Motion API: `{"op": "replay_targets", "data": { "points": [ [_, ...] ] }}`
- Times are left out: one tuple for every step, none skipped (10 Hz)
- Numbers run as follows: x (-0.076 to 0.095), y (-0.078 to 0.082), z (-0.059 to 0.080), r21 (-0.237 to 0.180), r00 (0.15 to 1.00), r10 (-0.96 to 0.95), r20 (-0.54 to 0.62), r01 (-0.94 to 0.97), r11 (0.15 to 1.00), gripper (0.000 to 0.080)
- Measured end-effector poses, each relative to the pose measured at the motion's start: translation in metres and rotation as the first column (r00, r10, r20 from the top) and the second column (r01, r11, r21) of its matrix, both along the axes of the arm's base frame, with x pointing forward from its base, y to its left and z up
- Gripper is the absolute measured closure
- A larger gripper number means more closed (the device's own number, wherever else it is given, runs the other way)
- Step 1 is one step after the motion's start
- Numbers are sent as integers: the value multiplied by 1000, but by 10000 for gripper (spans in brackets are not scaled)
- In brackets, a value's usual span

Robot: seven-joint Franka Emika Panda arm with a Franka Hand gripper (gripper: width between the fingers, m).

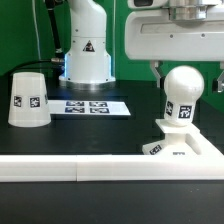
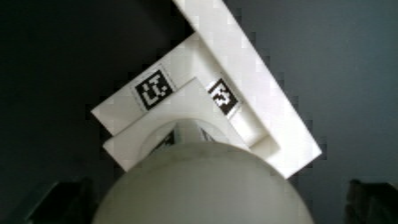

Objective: Assemble lamp

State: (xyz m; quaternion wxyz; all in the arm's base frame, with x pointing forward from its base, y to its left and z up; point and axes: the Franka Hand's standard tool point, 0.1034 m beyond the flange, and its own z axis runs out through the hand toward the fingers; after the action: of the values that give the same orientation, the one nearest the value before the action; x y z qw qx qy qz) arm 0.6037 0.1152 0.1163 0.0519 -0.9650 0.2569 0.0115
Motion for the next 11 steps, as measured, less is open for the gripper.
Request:
{"op": "replay_targets", "data": {
  "points": [
    [0,-2,-1,3,993,117,-14,-117,993,100],
    [2,-2,0,3,986,167,-10,-167,986,100],
    [1,-2,-1,3,974,226,-4,-226,974,100],
    [1,-3,-1,3,954,300,4,-300,954,100],
    [1,-3,-1,2,923,384,14,-384,923,100],
    [3,-6,-1,-6,861,507,33,-507,862,100],
    [3,-7,0,-12,799,600,45,-600,800,100],
    [3,-9,0,-23,704,709,55,-708,705,100],
    [4,-10,-1,-31,636,770,60,-769,638,100],
    [4,-12,-1,-39,544,836,66,-836,547,100],
    [4,-12,-2,-49,475,878,61,-877,478,100]
  ]
}}
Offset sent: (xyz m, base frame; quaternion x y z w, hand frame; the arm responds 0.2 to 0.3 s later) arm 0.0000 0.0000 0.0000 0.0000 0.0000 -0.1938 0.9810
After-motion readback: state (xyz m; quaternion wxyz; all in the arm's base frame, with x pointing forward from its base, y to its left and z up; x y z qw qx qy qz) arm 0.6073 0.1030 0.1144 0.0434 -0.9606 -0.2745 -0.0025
